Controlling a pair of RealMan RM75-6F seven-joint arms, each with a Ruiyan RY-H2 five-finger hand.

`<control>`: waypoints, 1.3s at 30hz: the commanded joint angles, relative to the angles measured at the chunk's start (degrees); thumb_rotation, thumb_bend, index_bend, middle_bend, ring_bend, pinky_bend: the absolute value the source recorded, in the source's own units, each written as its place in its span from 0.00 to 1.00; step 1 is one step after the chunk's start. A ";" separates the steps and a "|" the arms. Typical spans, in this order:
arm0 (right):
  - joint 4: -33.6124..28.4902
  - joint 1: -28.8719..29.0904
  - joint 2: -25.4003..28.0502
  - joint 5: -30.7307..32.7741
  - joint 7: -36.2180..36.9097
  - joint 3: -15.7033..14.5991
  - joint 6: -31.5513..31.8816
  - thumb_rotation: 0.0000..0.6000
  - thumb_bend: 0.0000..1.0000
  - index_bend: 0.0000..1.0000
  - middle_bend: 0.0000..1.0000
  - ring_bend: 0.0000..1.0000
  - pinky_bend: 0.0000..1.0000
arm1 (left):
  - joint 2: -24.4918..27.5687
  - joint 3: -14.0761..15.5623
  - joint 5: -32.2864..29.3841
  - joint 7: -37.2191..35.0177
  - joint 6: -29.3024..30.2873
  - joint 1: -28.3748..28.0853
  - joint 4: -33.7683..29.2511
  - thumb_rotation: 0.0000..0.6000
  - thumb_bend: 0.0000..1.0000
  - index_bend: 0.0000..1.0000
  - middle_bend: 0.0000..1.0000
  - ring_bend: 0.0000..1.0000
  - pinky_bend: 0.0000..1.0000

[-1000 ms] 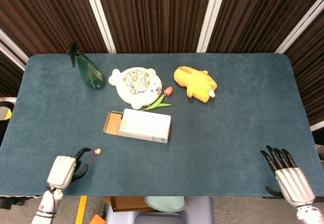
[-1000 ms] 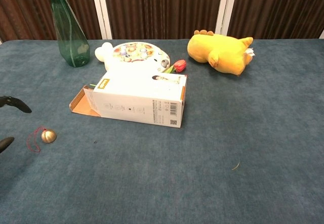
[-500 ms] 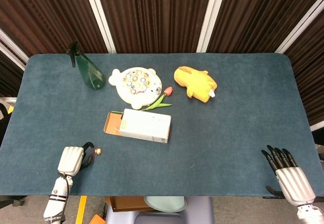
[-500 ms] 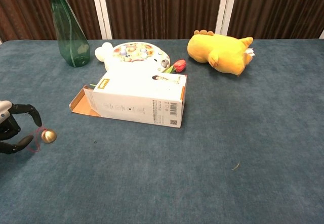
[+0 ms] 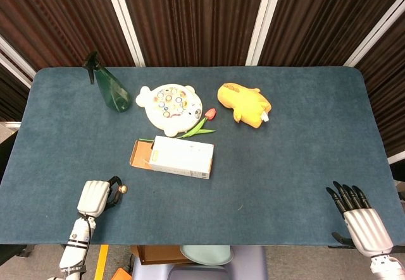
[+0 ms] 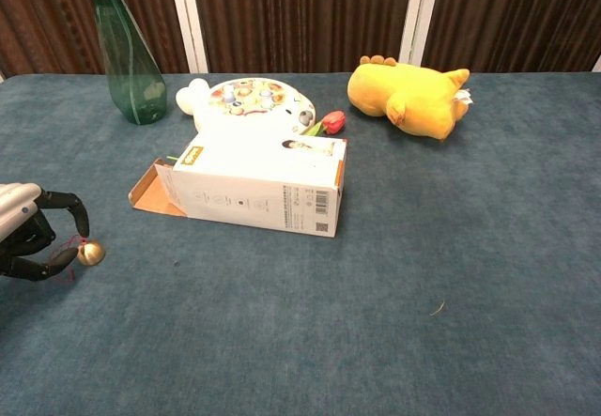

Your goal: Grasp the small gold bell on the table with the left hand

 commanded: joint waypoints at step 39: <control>-0.02 0.16 0.01 0.26 0.06 0.08 -0.06 1.00 0.24 0.00 0.00 0.00 0.00 | -0.37 0.23 -2.21 1.20 -1.38 -2.39 0.75 1.00 0.41 0.56 1.00 1.00 1.00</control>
